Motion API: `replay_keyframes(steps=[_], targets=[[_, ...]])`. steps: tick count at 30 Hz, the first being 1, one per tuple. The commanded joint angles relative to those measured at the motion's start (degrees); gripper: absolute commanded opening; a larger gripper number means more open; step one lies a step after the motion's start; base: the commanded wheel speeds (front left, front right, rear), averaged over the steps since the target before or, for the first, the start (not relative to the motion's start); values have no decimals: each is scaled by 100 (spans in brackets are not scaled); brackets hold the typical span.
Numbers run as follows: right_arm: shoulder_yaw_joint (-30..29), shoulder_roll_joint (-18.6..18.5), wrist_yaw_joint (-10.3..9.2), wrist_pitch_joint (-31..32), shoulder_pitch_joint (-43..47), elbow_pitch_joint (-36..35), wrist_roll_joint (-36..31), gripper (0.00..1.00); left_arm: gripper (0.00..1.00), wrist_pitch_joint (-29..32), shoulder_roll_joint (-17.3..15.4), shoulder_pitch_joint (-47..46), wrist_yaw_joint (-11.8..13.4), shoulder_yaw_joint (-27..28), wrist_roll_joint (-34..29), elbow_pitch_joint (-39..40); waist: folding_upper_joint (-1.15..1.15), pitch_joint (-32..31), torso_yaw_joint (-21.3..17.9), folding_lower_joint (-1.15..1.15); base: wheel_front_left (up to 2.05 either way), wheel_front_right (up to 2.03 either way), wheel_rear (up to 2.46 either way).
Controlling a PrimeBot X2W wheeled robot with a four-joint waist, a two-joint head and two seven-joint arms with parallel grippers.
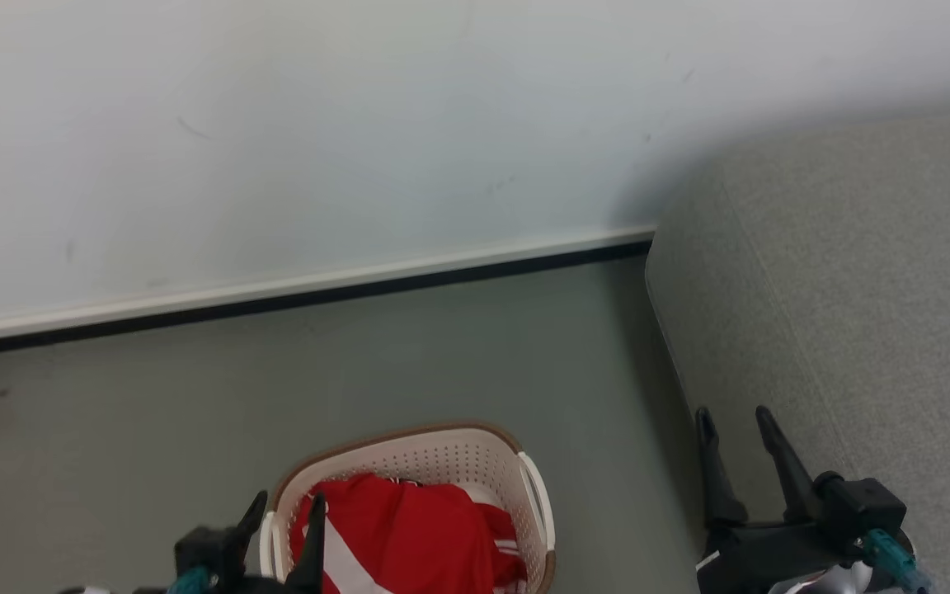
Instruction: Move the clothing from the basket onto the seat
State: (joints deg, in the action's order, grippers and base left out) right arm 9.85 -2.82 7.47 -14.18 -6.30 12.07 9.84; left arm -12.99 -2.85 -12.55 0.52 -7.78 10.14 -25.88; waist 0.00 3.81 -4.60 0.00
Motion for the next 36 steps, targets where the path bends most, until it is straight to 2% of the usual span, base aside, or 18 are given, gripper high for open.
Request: replay_keyframes(steps=[1, 4, 5, 11, 17, 23, 27, 36], targets=[[-35, -12, 4, 7, -89, -210, -54, 100, 100, 164, -10, -427, -52, -132, -8, -195, 0, 1113, -305, 0, 0, 0, 0], [-154, -10, 4, -1, -184, -612, -85, 100, 100, 499, -10, -1138, -159, -383, -100, -633, 0, 1789, -347, 0, 0, 0, 0], [-154, -10, 4, -1, -184, -612, -85, 100, 100, 499, -10, -1138, -159, -383, -100, -633, 0, 1789, -347, 0, 0, 0, 0], [-231, -8, 4, -54, -250, -1208, -66, 100, 100, 1123, -17, -2499, -274, -757, -309, -1700, 0, 2907, -350, 0, 0, 0, 0], [-229, -8, 4, -87, -95, -1442, -55, 100, 100, 1705, -18, -3237, -298, -1175, -426, -2760, 0, 3426, -266, 0, 0, 0, 0], [-144, -8, 4, -98, -34, -1610, -69, 100, 100, 1944, -17, -3655, -337, -1706, -227, -3166, 0, 3771, -241, 0, 0, 0, 0], [-34, -9, 4, -103, 8, -1698, -68, 100, 100, 2091, -15, -3907, -229, -2042, -31, -3299, 0, 3998, -327, 0, 0, 0, 0], [130, -8, 3, -108, 246, -1924, 57, 100, 100, 2250, -21, -4367, 282, -2407, 289, -3647, 0, 4348, -562, 0, 0, 0, 0]])
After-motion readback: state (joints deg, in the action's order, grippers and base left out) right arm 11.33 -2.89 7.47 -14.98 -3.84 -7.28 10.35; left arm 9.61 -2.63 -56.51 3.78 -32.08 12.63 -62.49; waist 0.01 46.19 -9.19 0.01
